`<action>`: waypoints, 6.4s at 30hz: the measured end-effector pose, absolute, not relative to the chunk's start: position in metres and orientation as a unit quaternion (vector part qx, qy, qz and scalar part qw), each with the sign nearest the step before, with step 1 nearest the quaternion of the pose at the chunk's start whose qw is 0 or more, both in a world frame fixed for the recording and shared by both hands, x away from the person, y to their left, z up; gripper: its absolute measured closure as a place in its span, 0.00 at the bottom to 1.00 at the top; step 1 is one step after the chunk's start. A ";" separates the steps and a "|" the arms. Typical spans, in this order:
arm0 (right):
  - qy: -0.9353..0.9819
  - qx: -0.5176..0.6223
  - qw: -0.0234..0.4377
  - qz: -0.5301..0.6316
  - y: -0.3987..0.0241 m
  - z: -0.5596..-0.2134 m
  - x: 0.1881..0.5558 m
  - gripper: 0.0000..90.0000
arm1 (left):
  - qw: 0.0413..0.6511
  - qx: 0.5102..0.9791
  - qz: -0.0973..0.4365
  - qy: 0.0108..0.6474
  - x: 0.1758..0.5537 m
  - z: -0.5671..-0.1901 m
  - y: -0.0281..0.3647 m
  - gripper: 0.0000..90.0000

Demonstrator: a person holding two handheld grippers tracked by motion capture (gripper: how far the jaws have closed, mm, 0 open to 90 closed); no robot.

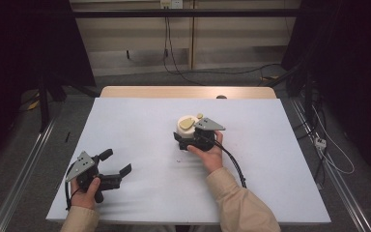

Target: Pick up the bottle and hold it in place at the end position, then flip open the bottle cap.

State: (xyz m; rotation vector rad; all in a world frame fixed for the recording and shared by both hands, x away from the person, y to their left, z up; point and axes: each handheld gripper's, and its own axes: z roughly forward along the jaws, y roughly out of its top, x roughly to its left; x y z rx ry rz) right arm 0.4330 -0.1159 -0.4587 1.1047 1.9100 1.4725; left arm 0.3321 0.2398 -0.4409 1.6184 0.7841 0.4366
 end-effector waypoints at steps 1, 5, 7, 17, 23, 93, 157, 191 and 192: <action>0.699 0.404 0.242 0.539 -0.116 -0.459 0.433 0.07 | 0.602 0.698 0.188 0.340 0.332 -0.441 0.239 0.03; 0.704 0.402 0.234 0.537 -0.118 -0.457 0.433 0.07 | 0.603 0.697 0.186 0.339 0.332 -0.441 0.238 0.03; 0.709 0.400 0.233 0.532 -0.119 -0.456 0.432 0.07 | 0.603 0.697 0.186 0.340 0.333 -0.442 0.237 0.03; 0.718 0.401 0.227 0.522 -0.122 -0.453 0.430 0.06 | 0.602 0.699 0.184 0.339 0.334 -0.442 0.236 0.03; 0.719 0.403 0.226 0.519 -0.122 -0.453 0.429 0.06 | 0.602 0.699 0.182 0.340 0.337 -0.442 0.233 0.03; 0.721 0.401 0.230 0.516 -0.121 -0.453 0.428 0.06 | 0.579 0.733 0.121 0.335 0.383 -0.410 0.155 0.09; 0.723 0.400 0.227 0.516 -0.121 -0.453 0.429 0.06 | 0.537 0.779 0.079 0.315 0.415 -0.390 0.105 0.92; 0.723 0.400 0.227 0.516 -0.121 -0.453 0.429 0.07 | 0.512 0.796 0.077 0.313 0.428 -0.380 0.090 1.00; 0.723 0.400 0.227 0.516 -0.121 -0.453 0.429 0.07 | 0.512 0.796 0.077 0.313 0.427 -0.380 0.089 1.00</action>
